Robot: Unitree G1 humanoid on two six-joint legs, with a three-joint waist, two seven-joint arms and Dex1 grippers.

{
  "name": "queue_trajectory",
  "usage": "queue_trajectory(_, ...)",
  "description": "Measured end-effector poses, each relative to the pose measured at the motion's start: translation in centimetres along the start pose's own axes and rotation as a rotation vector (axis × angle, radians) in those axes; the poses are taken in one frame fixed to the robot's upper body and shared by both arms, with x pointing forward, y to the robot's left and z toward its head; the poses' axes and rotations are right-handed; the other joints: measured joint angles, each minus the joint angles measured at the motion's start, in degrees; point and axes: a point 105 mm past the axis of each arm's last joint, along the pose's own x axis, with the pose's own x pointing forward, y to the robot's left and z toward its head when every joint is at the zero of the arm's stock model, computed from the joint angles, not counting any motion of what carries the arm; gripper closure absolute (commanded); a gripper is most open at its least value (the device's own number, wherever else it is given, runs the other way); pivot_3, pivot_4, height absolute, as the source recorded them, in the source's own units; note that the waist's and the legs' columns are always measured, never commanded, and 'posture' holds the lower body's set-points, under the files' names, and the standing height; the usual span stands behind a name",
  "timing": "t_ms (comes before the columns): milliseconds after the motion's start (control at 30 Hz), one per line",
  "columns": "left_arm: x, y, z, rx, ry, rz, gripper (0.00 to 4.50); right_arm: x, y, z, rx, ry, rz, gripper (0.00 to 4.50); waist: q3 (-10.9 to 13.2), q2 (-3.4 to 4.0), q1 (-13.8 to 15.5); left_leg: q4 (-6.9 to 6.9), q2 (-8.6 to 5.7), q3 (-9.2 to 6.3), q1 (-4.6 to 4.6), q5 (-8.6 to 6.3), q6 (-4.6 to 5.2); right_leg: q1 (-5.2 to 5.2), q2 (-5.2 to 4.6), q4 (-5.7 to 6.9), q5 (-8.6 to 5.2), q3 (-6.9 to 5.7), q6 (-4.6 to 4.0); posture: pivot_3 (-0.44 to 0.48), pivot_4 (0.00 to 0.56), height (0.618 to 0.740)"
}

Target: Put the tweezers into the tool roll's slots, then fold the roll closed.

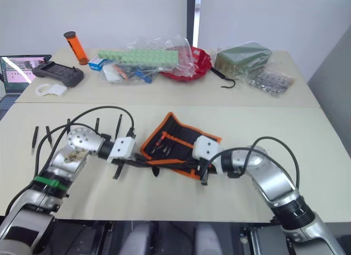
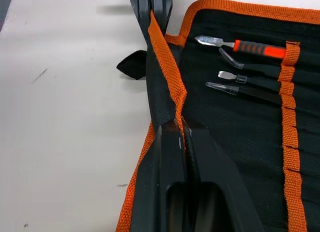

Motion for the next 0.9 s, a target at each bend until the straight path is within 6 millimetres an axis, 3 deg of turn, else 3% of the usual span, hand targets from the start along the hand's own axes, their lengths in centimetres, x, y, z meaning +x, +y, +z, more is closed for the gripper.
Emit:
queue_trajectory(233, 0.8, -1.2, 0.4, -0.038, -0.016, 0.016, 4.48, -0.4, 1.2, -0.3, -0.063, 0.025, 0.044, 4.50, 0.0, 0.00, 0.3, 0.08, 0.00, 0.00, 0.04, 0.00, 0.00, 0.07, 0.00, 0.00, 0.01, 0.00, -0.01, 0.000, 0.150, 0.740)
queue_trajectory(433, 1.2, -1.6, 0.7, -0.025, -0.013, 0.012, 4.48, -0.7, 3.8, -1.1, -0.038, 0.030, 0.105, 4.50, 0.0, 0.00, 0.4, 0.08, -0.01, 0.00, 0.05, 0.00, 0.00, 0.09, -0.01, 0.00, 0.01, 0.00, -0.01, 0.000, 0.150, 0.740)
queue_trajectory(733, 1.8, -2.2, 0.6, -0.061, -0.005, -0.001, 4.48, -0.6, 4.4, -2.0, -0.005, 0.045, 0.096, 4.50, 0.0, 0.00, 0.3, 0.12, -0.01, 0.00, 0.06, 0.00, 0.00, 0.12, 0.00, 0.01, 0.01, 0.00, -0.01, 0.000, 0.150, 0.740)
queue_trajectory(767, 1.8, -2.2, 0.7, -0.084, -0.008, -0.004, 3.90, -0.6, 4.4, -2.0, -0.004, 0.046, 0.094, 4.50, 0.0, 0.00, 0.3, 0.12, 0.00, 0.00, 0.07, 0.00, 0.00, 0.12, 0.01, 0.02, 0.01, 0.00, -0.01, 0.000, 0.150, 0.740)
queue_trajectory(900, 1.1, -2.5, 0.2, -0.140, 0.015, -0.010, 2.71, -0.6, 4.6, -2.5, 0.014, 0.059, 0.093, 4.50, 0.0, 0.00, 0.3, 0.13, 0.00, 0.00, 0.07, 0.00, 0.00, 0.13, 0.00, 0.02, 0.01, 0.00, -0.01, 0.000, 0.150, 0.740)
